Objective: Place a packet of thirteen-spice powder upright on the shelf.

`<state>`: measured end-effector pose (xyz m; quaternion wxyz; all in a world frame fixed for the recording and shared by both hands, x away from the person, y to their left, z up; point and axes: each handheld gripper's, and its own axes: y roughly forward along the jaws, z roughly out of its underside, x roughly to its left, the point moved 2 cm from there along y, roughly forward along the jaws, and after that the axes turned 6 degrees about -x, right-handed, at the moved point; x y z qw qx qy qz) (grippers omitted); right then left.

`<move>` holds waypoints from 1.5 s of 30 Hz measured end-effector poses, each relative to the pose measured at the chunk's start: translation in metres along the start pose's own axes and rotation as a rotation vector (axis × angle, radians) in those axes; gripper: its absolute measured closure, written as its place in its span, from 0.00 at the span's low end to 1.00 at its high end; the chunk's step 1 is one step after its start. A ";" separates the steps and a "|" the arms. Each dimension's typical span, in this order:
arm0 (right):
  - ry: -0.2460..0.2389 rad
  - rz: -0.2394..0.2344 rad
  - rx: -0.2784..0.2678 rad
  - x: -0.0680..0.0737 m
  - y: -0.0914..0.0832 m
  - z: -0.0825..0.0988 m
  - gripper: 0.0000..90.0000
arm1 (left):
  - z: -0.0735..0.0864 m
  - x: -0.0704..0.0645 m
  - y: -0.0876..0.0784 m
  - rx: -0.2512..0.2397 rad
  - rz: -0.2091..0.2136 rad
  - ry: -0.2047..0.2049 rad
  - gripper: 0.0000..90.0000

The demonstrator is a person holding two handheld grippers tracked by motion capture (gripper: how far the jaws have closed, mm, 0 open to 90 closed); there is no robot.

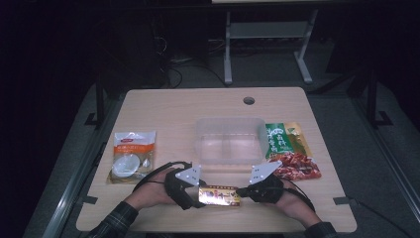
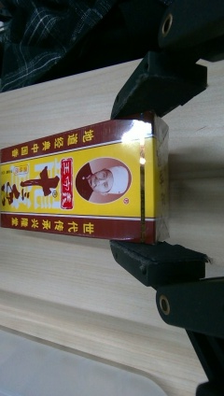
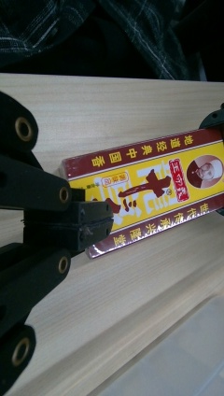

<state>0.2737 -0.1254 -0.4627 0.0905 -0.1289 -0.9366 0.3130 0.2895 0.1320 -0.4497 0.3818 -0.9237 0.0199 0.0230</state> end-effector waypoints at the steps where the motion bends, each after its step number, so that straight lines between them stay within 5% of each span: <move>1: 0.016 -0.003 0.003 0.001 0.002 0.000 1.00 | 0.000 0.000 0.000 0.000 -0.001 0.002 0.36; 14: 0.018 -0.012 0.018 0.001 0.004 0.001 1.00 | -0.006 0.000 -0.011 -0.104 -0.013 0.003 0.35; 26: 0.008 -0.025 0.031 0.002 0.008 0.001 1.00 | -0.026 0.002 -0.021 -0.204 -0.039 0.044 0.35; 45: 0.022 -0.018 0.028 -0.005 0.010 -0.001 1.00 | -0.062 0.009 -0.012 -0.283 -0.010 0.092 0.35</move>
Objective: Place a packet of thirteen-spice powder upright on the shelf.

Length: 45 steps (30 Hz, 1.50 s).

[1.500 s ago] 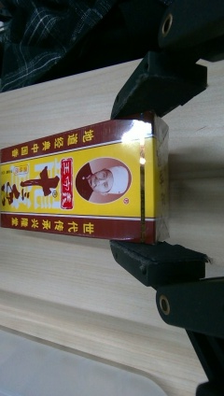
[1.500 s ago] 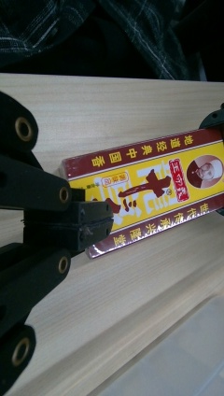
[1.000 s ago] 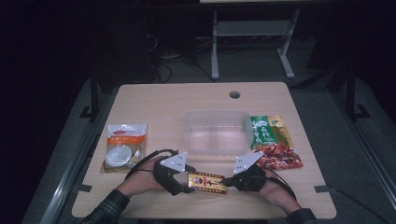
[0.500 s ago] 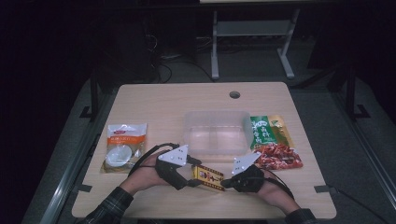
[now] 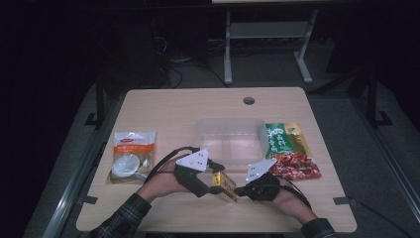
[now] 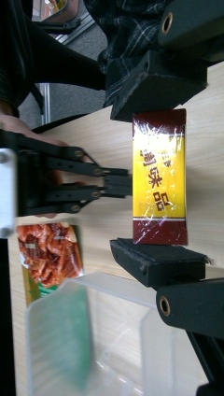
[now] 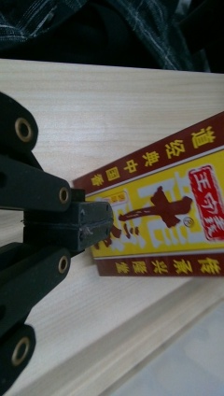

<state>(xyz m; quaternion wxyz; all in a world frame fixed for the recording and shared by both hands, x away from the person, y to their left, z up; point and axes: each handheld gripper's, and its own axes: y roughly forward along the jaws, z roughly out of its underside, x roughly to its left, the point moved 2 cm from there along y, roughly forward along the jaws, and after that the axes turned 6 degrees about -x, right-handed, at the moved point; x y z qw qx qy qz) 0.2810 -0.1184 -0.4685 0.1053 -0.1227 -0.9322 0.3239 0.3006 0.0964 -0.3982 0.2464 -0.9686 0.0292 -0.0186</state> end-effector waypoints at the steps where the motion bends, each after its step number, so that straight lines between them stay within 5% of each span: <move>1: -0.013 -0.001 0.008 0.000 0.001 0.000 1.00 | -0.002 0.000 0.001 -0.005 0.000 0.002 0.35; 13: -0.027 -0.010 0.027 0.007 0.008 0.001 1.00 | -0.012 0.002 0.019 -0.020 0.028 0.023 0.35; 24: -0.014 -0.026 0.011 0.007 0.006 0.002 0.99 | -0.011 0.002 0.022 -0.034 -0.006 -0.005 0.29; 35: 0.016 -0.029 0.015 0.004 -0.003 0.006 0.76 | -0.014 -0.001 0.004 -0.050 -0.052 -0.030 0.18; 45: 0.057 0.010 0.001 0.005 -0.017 0.012 0.63 | 0.000 -0.008 -0.020 0.010 -0.120 -0.063 0.17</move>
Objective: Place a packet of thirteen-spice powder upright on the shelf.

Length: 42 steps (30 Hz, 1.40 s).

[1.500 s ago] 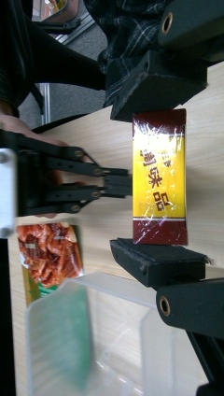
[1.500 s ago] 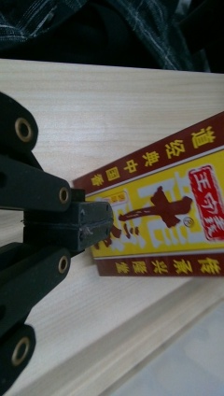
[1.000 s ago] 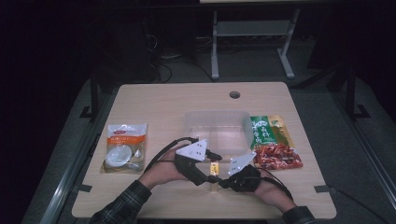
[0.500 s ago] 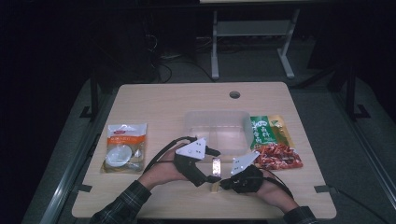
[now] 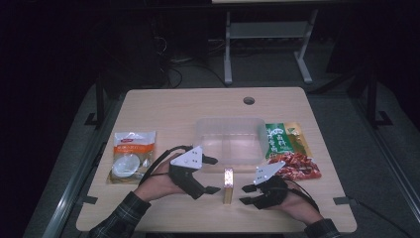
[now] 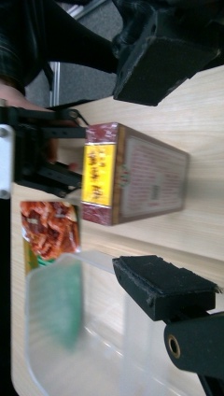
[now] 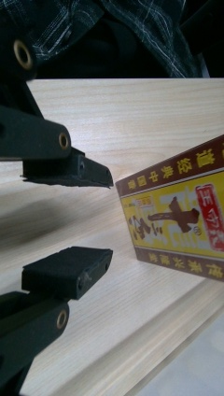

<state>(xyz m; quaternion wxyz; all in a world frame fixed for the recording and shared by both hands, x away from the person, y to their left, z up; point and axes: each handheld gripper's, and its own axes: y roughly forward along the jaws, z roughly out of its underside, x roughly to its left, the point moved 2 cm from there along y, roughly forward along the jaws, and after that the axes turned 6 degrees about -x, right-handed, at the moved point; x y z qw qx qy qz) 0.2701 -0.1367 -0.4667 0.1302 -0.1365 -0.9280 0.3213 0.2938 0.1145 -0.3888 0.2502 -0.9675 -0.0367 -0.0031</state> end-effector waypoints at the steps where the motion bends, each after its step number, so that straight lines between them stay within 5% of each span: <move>1: -0.006 0.005 0.001 -0.001 -0.001 0.001 0.62 | 0.002 0.000 -0.001 0.000 -0.003 -0.009 0.17; 10: -0.022 0.009 0.020 -0.002 -0.004 0.003 0.59 | 0.026 0.000 -0.019 0.033 -0.063 -0.067 0.18; 13: 0.007 0.007 0.010 -0.001 -0.007 0.002 0.57 | 0.033 -0.002 -0.023 0.039 -0.083 -0.083 0.18; 26: -0.023 -0.011 0.006 -0.003 -0.019 -0.004 0.43 | 0.070 -0.015 -0.026 0.151 -0.146 -0.145 0.18; 42: -0.109 -0.023 -0.028 -0.003 -0.042 -0.056 0.28 | 0.093 -0.021 -0.035 0.180 -0.179 -0.195 0.18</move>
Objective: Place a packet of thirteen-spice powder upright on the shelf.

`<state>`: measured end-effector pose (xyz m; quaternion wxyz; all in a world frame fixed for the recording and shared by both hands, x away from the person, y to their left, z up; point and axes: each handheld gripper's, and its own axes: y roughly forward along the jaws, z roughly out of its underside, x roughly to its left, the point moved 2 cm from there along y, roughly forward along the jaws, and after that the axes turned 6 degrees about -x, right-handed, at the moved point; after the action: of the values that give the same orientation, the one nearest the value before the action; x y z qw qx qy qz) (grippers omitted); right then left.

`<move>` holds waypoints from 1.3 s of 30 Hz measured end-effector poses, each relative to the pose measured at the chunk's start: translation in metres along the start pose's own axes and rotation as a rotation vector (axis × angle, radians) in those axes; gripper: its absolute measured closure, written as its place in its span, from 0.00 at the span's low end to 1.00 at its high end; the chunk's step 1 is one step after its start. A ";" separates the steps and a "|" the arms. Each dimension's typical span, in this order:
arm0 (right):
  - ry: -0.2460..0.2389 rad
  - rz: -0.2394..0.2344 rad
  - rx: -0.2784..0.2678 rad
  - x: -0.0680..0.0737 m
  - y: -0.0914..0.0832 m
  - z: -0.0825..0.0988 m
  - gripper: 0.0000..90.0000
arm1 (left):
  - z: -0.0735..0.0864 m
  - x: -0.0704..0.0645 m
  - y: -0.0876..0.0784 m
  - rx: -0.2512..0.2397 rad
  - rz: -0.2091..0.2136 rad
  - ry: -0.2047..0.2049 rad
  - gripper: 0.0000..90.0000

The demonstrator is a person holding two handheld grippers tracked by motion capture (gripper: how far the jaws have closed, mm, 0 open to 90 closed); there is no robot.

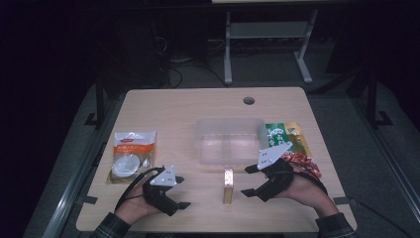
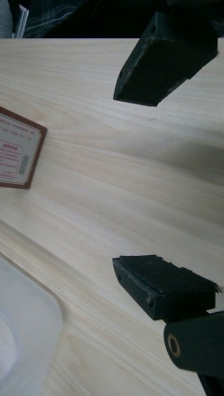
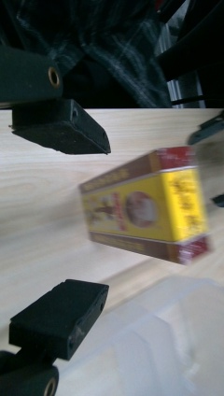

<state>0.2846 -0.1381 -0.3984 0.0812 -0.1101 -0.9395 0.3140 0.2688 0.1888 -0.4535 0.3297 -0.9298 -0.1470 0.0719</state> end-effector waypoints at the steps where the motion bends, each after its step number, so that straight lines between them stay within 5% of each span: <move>1: -0.013 -0.002 0.002 -0.001 -0.001 -0.004 0.27 | 0.001 0.000 -0.001 0.003 -0.001 0.001 0.18; 12: -0.110 -0.058 -0.021 0.000 0.016 -0.047 0.22 | 0.003 -0.001 -0.001 0.016 0.004 -0.015 0.18; 29: -0.129 -0.092 0.043 0.001 0.048 -0.039 0.28 | 0.004 -0.003 0.002 0.034 0.017 0.000 0.18; 39: -0.143 -0.083 0.045 0.000 0.046 -0.036 0.34 | 0.003 -0.003 0.001 0.035 0.019 0.003 0.18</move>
<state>0.3001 -0.0816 -0.3980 0.0295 -0.0465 -0.9394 0.3383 0.2660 0.1889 -0.4569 0.3455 -0.9253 -0.1364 0.0764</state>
